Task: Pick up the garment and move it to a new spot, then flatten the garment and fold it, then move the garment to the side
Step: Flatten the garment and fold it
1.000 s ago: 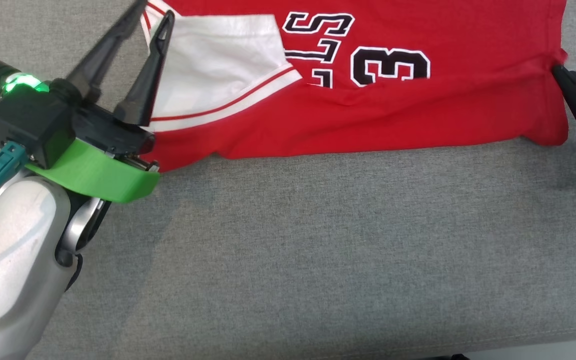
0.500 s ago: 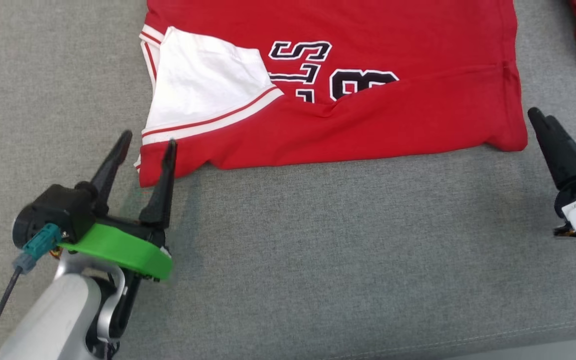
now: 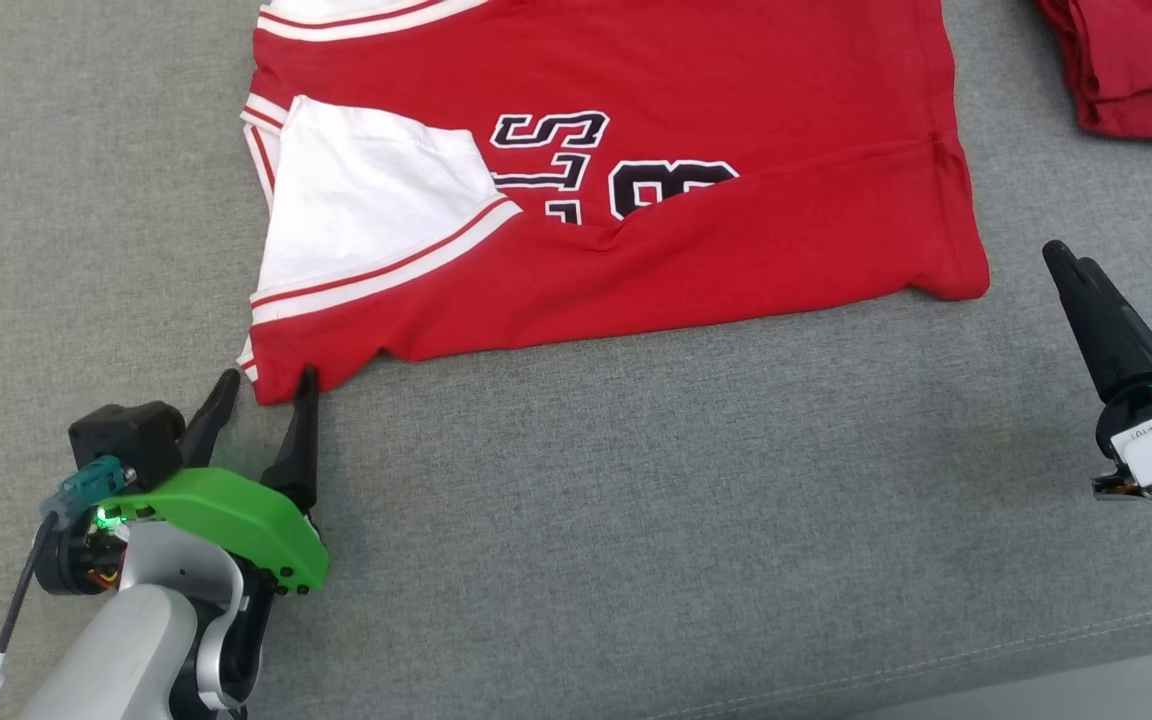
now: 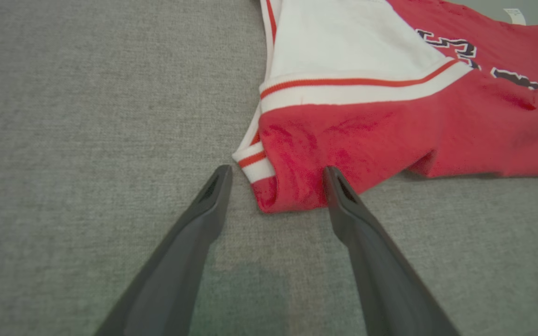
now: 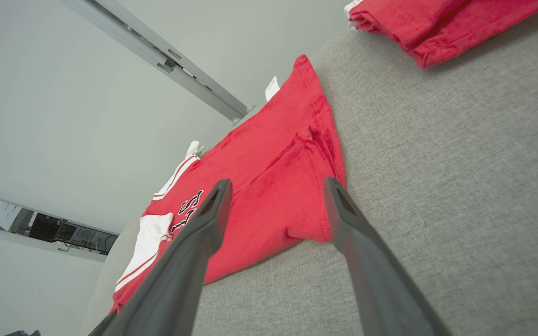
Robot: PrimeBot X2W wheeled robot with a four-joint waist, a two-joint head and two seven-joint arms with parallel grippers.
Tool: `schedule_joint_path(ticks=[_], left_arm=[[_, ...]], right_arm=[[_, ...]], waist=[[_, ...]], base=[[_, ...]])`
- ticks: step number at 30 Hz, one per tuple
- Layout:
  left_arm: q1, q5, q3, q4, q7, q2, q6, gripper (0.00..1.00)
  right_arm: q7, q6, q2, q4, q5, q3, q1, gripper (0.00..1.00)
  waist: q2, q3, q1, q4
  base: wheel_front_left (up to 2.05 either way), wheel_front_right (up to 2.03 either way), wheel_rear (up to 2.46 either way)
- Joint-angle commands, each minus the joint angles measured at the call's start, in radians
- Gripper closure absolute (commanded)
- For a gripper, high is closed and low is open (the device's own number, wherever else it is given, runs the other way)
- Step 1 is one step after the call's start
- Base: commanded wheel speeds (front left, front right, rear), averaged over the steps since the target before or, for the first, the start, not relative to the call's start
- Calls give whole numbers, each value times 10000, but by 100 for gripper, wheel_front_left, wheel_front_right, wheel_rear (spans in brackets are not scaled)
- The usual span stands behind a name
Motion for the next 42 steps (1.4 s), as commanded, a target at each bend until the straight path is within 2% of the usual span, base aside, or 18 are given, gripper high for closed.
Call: schedule_joint_path(ticks=[1,2,3,4,6,7,9,13,21,26,29,30,31,32,33,42], left_arm=[[173,151,-79,57,160,119,133,0],[156,250,-147,103,259,184,224,0],[152,230,-170,143,326,170,307,6],[133,231,-167,175,346,139,383,38],[59,344,-185,238,329,131,531,72],[27,392,-202,268,341,128,574,100],[-39,465,-241,300,336,118,636,100],[-147,204,-69,79,33,-52,399,100],[-199,-40,102,-463,-212,-54,123,100],[-308,0,15,-715,-167,-73,86,100],[-371,41,-33,-775,-164,-95,68,100],[-366,50,-47,-783,-178,-101,54,100],[-351,61,-65,-789,-202,-108,36,100],[-329,63,-78,-795,-216,-111,25,100],[-300,53,-92,-791,-225,-119,4,100],[30,33,-178,-847,-363,-113,19,100]], right_arm=[[-34,-1,39,-10,-89,-66,113,0],[-35,-1,46,-3,-110,-89,116,0],[-35,-1,51,2,-123,-99,121,0],[-36,-1,62,5,-134,-112,120,0],[-36,-1,62,14,-192,-60,102,0],[-37,-1,58,32,-211,-32,84,0],[-36,-1,74,85,-247,-2,28,0],[-32,-1,117,239,-146,0,-88,0],[-31,-1,319,1561,-258,167,-707,0],[276,-1,322,2813,-692,860,-1195,0],[591,-1,450,3092,-611,1286,-1320,0],[625,-1,470,3104,-533,1356,-1324,4],[641,-3,450,3087,-481,1416,-1339,53],[624,-1,427,3070,-446,1450,-1345,67],[634,-1,402,3020,-384,1511,-1342,100],[555,-1,-256,2476,-358,1917,-1183,100]], waist=[[0,38,0,-18],[0,53,0,-23],[0,65,0,-23],[0,79,0,-17],[0,105,0,0],[0,115,0,16],[0,142,0,67],[0,199,0,245],[0,399,0,588],[0,548,0,824],[0,591,0,931],[0,593,0,958],[0,589,0,989],[0,581,0,1011],[0,559,0,1046],[0,180,0,1358]], base=[[0,0,0],[0,0,0],[0,0,0],[0,0,0],[0,0,0],[0,0,0],[0,0,0],[0,0,0],[0,0,0],[0,0,0],[0,0,0],[0,0,0],[0,0,0],[0,0,0],[0,0,0],[0,0,0]])
